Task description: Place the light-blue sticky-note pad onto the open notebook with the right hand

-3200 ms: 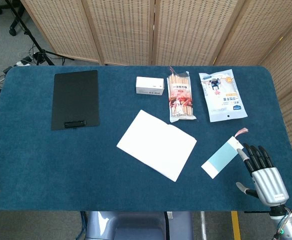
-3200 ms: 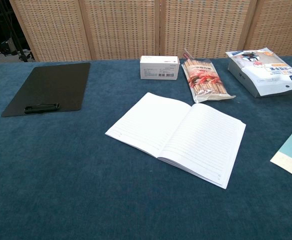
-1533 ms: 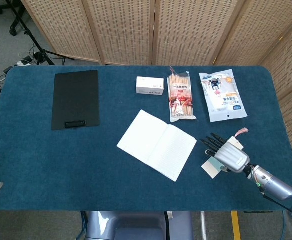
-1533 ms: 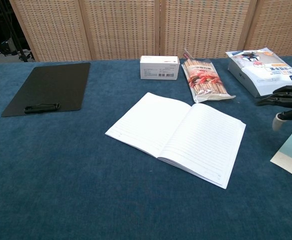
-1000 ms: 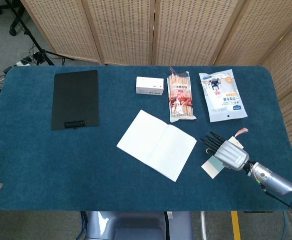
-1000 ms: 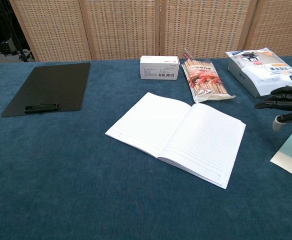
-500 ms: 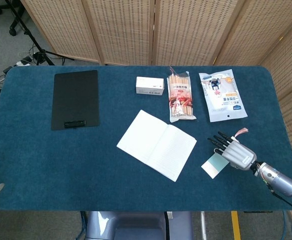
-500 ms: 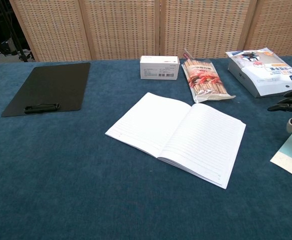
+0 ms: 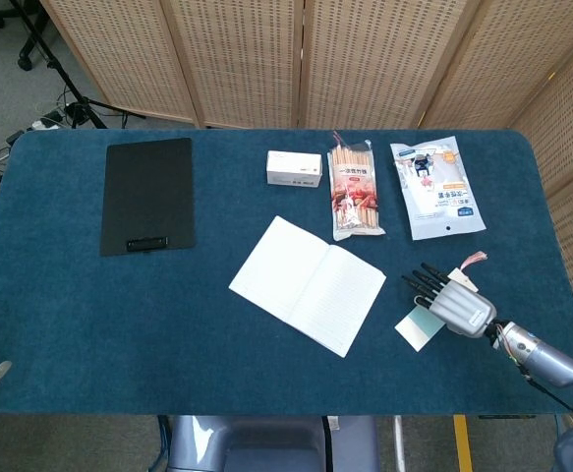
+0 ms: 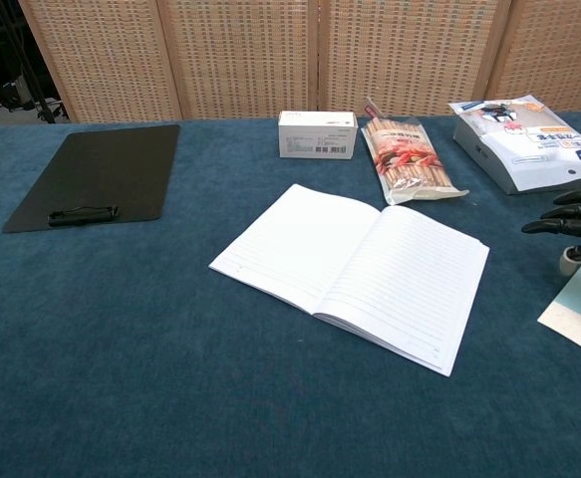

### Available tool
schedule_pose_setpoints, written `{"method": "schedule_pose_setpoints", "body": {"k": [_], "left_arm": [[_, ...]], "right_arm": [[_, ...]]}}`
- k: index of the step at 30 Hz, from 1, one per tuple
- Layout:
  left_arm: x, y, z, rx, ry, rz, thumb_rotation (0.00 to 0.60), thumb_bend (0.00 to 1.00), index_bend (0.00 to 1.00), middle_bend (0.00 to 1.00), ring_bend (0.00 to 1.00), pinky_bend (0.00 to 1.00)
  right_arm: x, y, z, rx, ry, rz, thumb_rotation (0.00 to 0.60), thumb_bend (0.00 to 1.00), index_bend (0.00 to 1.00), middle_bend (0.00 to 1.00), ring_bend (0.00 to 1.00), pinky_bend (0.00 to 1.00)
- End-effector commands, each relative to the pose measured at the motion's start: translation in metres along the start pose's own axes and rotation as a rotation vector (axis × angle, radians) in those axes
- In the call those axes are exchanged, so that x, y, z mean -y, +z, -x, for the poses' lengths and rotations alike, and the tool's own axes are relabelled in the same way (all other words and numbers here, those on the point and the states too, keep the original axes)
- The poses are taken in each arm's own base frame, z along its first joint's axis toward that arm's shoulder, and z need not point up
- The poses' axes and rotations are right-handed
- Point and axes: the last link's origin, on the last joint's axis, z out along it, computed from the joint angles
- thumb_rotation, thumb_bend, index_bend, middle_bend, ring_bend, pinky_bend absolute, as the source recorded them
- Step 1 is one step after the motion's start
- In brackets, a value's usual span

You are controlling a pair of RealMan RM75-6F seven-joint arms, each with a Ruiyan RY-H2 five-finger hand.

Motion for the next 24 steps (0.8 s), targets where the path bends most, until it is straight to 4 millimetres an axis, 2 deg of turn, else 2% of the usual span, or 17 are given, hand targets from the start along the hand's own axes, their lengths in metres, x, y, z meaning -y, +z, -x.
{"method": "schedule_pose_setpoints", "body": {"k": [1, 17, 24], "left_arm": [[-0.0006, 0.0004, 0.0, 0.002, 0.002, 0.0, 0.6, 0.0, 0.0, 0.0, 0.0, 0.0], [0.0011, -0.0011, 0.0019, 0.004, 0.001, -0.004, 0.6, 0.0, 0.0, 0.0, 0.0, 0.0], [0.0014, -0.0006, 0.0015, 0.004, 0.0, -0.005, 0.6, 0.0, 0.0, 0.0, 0.0, 0.0]], "right_arm": [[0.0013, 0.0008, 0.0007, -0.001, -0.003, -0.002, 0.6, 0.0, 0.3, 0.0, 0.0, 0.0], [0.0051, 0.0059, 0.0046, 0.021, -0.024, -0.013, 0.6, 0.0, 0.32, 0.0, 0.0, 0.0], [0.0076, 0.0079, 0.0054, 0.022, -0.017, -0.015, 0.6, 0.0, 0.54, 0.0, 0.0, 0.0]]}}
